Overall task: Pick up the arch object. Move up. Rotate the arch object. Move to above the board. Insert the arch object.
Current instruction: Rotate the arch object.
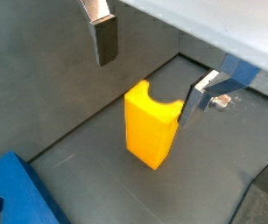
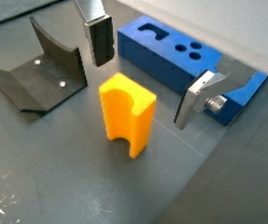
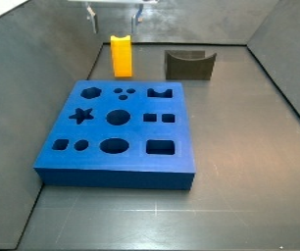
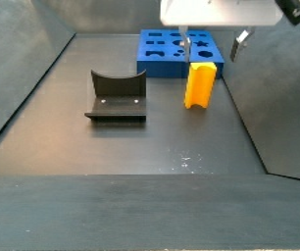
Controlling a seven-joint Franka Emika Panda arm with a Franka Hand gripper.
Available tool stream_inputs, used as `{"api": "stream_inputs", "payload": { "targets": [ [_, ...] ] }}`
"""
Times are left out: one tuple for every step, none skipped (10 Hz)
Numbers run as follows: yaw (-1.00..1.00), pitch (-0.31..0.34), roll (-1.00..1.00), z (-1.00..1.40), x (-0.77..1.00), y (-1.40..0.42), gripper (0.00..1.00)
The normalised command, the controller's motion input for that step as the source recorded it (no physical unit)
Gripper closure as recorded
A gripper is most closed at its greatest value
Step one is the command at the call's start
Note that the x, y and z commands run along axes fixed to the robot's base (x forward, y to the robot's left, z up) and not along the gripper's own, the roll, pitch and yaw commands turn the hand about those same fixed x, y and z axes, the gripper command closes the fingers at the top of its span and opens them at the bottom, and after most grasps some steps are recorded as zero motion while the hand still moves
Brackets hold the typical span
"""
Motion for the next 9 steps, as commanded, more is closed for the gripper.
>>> {"api": "stream_inputs", "payload": {
  "targets": [
    [-0.04, -0.039, -0.02, -0.98, 0.02, 0.0, 0.0],
    [-0.03, -0.049, -0.03, -0.85, 0.02, 0.0, 0.0],
    [-0.03, -0.05, -0.04, -0.75, 0.02, 0.0, 0.0],
    [-0.02, -0.048, -0.04, -0.68, 0.02, 0.0, 0.0],
    [-0.01, -0.052, -0.05, -0.52, 0.03, 0.0, 0.0],
    [-0.01, -0.052, -0.06, -0.46, 0.03, 0.0, 0.0],
    [-0.01, -0.051, -0.07, -0.35, 0.03, 0.0, 0.0],
    [0.0, -0.05, -0.07, -0.27, 0.03, 0.0, 0.0],
    [0.0, -0.046, -0.08, -0.17, 0.04, 0.0, 0.0]
  ]
}}
